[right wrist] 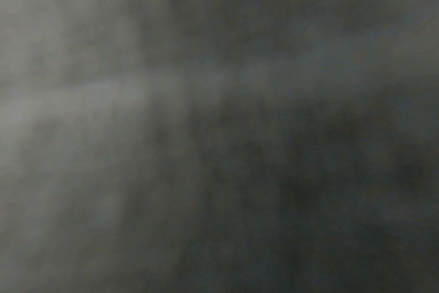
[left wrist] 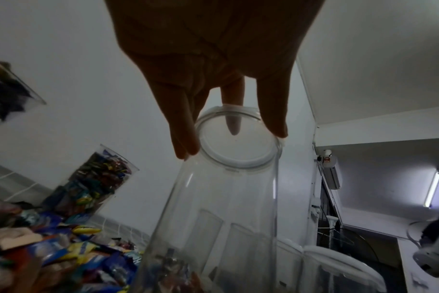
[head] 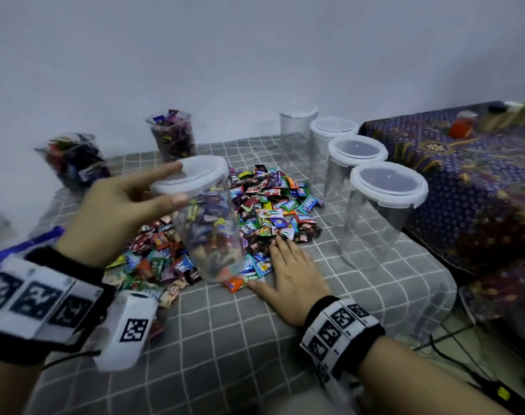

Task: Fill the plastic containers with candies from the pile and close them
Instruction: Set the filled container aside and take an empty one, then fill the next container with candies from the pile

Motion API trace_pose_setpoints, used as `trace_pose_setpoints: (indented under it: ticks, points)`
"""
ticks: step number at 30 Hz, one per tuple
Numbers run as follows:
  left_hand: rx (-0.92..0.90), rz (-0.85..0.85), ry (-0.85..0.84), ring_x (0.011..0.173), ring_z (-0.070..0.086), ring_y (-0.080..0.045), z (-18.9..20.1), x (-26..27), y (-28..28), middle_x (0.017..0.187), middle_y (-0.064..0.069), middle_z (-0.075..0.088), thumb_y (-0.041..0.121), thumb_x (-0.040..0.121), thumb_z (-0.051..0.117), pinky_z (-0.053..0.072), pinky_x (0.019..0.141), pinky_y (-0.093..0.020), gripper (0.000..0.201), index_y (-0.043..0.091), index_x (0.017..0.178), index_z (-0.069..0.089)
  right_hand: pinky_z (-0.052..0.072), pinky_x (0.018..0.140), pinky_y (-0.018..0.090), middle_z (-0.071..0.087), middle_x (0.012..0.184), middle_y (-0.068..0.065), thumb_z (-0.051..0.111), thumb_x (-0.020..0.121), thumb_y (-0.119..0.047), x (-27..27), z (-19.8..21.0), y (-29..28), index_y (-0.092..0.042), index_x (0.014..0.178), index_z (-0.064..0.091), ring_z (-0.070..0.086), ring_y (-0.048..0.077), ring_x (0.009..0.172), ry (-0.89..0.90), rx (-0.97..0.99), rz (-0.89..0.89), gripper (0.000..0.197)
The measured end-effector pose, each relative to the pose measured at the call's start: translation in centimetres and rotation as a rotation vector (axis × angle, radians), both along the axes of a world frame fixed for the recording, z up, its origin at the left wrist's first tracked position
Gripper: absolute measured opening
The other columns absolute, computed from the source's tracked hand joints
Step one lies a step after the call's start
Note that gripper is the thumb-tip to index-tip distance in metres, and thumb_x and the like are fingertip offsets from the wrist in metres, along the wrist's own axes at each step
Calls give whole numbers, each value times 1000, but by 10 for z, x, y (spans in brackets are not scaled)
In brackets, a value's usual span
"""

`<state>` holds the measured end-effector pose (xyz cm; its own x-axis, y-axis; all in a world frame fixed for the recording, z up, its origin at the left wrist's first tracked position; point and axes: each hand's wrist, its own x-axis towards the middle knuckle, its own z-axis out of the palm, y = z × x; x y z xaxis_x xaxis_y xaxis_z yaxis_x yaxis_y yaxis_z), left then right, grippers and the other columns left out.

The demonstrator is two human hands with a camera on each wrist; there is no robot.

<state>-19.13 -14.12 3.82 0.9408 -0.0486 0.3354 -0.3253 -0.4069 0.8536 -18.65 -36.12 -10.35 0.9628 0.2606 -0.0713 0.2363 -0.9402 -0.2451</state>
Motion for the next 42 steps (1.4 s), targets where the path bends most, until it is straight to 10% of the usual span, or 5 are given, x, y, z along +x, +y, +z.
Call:
trace_pose_setpoints:
  ticks: [9,19,26,33,42]
  points:
    - [47,-90,45,95,57,18,-18,-41,14,96,38,62,22,59,84,44,82,-3,52,41,105,68,0,117,35,-4,159,3,-21,49,-86,-1,0,0,-13,151,5,-4,18,146,10,-35,-2,128]
    - [-16,-86,62,108,57,9,-35,-45,34,117,30,60,80,51,64,48,86,-13,63,59,110,57,5,118,33,-4,159,4,45,90,-56,-8,22,-1,-16,150,12,-2,21,146,22,93,-37,79]
    - [-200,154,144,61,62,2,-34,-19,19,65,12,70,25,91,55,49,66,-27,20,19,80,70,39,86,29,60,115,-1,33,87,-59,-12,101,29,-17,119,58,54,15,105,-183,556,32,59]
    - [-300,69,440,56,52,-19,-38,2,31,57,-3,60,36,72,74,36,59,-25,25,13,66,67,42,74,35,59,84,3,46,95,-41,3,124,61,-12,91,60,54,21,82,-73,549,171,33]
    - [-381,18,624,70,46,-23,-41,13,37,91,-18,52,43,50,83,29,58,-28,65,7,101,64,31,37,18,45,60,4,66,85,-34,24,119,60,-16,67,42,39,9,38,310,888,92,35]
